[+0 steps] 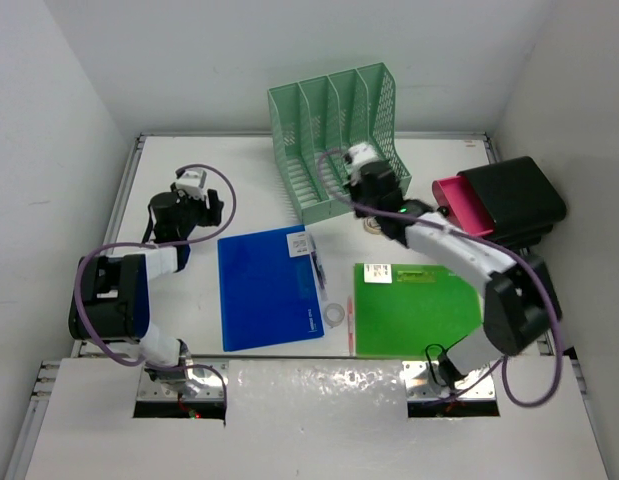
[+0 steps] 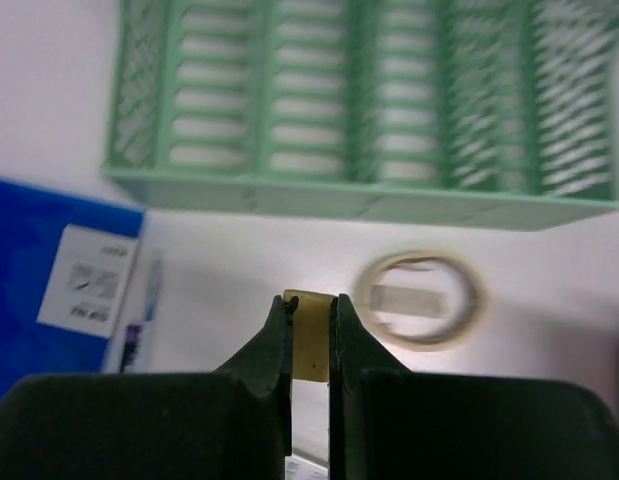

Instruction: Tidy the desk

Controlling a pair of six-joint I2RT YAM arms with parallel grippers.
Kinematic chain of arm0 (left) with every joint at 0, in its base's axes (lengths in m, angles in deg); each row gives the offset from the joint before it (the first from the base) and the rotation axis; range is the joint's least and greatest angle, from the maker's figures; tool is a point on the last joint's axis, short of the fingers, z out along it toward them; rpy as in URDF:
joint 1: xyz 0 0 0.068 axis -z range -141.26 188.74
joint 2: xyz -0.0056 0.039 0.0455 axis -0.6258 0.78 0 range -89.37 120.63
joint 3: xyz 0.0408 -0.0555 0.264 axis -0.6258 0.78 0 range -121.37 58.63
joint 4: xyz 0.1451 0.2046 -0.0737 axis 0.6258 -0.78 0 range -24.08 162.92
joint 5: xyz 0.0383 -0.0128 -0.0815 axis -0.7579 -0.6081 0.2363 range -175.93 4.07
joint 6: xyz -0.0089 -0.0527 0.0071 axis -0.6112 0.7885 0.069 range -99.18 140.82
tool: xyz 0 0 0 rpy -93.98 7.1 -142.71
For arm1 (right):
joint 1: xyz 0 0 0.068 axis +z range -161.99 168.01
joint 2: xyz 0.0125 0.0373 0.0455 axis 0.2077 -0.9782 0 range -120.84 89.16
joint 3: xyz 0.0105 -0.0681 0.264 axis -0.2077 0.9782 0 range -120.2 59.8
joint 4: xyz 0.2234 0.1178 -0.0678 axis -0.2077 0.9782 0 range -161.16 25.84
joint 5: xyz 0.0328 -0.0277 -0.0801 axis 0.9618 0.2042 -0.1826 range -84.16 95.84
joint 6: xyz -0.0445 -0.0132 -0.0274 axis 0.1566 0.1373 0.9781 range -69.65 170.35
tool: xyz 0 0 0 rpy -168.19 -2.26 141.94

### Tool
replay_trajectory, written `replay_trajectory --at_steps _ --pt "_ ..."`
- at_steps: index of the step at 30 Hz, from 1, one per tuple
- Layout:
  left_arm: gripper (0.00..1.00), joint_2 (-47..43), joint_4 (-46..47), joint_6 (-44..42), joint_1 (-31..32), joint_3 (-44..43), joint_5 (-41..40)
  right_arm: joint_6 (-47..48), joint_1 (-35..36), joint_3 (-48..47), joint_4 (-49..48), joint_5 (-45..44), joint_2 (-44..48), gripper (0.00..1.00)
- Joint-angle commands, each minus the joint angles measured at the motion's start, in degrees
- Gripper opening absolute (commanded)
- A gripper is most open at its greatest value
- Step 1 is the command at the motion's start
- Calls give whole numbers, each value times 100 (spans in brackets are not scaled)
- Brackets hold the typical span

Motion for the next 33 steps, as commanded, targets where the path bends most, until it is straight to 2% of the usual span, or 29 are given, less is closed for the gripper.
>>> replay_trajectory --at_steps 1,2,3,4,6,7,10,12,19,26,27,29,33 --pt "60 -220 -91 -41 -31 -223 165 542 -806 -428 741 202 848 0" --pt "61 -238 -416 -23 -31 -398 270 463 -1051 -446 830 193 1008 0" --pt "61 -238 -950 -67 -31 -1061 428 401 -1506 -429 901 185 1149 0" --pt "61 -160 -2173 -110 -23 -1441 621 374 -1720 -411 1023 193 1376 0" --pt "60 -80 -3052 -207 -23 -2310 1323 418 -2212 -428 1199 53 1519 0" --pt "60 -80 -3456 -216 -14 -2428 1526 505 -2344 -463 1357 44 1554 0" --pt "60 -220 -3600 -286 65 -2439 2264 611 -2933 -770 1771 447 1432 0" --pt "60 -256 -3653 -409 205 -2342 2345 673 -3083 -929 1990 597 1300 0" --pt "60 -247 -3873 -629 433 -2157 2477 866 -3576 -1254 2413 177 843 0" --pt "61 -194 -3785 -674 549 -2034 2451 884 -3866 -1272 2440 158 632 0" --pt "61 -177 -3785 -673 549 -2043 2433 884 -3875 -1255 2396 158 632 1" --pt "61 -185 -3785 -673 549 -2043 2416 884 -3884 -1220 2370 184 632 16" --pt "61 -185 -3803 -700 549 -2060 2389 1060 -3884 -1325 2465 272 562 35"
